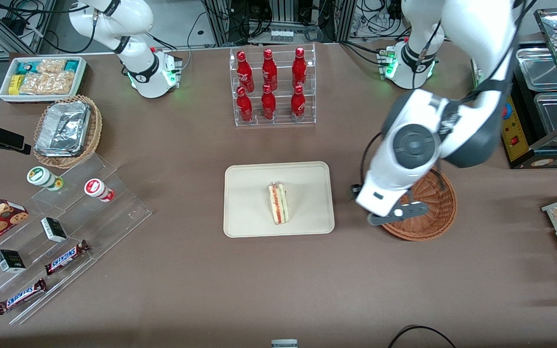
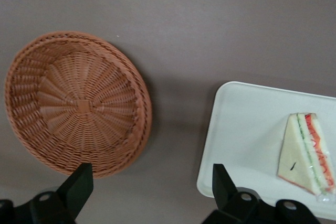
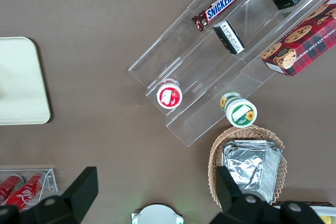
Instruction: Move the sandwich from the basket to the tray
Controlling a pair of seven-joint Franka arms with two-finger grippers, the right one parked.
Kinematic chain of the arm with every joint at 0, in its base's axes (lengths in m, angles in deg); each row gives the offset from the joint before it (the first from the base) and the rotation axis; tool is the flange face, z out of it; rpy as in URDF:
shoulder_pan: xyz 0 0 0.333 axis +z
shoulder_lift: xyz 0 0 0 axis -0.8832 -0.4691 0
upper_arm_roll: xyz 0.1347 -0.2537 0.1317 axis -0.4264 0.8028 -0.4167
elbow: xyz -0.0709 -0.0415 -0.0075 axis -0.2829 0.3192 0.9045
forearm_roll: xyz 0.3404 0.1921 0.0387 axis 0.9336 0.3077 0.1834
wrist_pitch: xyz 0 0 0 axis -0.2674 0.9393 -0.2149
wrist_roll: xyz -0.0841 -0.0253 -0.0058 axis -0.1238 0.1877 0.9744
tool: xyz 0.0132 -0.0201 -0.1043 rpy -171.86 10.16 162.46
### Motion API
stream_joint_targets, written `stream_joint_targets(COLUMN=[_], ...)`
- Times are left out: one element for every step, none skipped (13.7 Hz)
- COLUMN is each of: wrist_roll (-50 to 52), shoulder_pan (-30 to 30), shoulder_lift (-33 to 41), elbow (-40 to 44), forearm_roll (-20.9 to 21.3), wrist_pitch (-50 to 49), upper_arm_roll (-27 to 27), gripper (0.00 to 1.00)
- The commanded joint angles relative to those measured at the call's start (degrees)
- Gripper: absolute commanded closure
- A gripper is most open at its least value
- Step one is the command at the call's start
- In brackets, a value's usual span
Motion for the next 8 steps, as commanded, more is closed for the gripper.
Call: stream_joint_targets(wrist_roll=[-8.67,-12.36,-16.22,-20.09,-24.05,-28.26,-31.26,-33.03], shoulder_pan=[4.89,6.04,7.27,8.68,10.26,11.75,12.64,14.04], shoulder_lift=[7.86,10.06,11.82,13.41,15.08,16.66,17.98,19.3], elbow=[-6.55,-7.87,-8.24,-8.33,-8.33,-8.33,-8.24,-8.24], forearm_roll=[-2.47,-3.26,-3.79,-3.79,-3.79,-3.79,-3.79,-4.14], wrist_pitch=[-2.0,-3.14,-4.55,-6.48,-8.32,-9.99,-11.66,-13.33], upper_arm_roll=[0.32,0.32,0.23,0.23,0.23,0.15,-0.11,-0.81], gripper=[0.0,0.0,0.0,0.0,0.0,0.0,0.0,0.0])
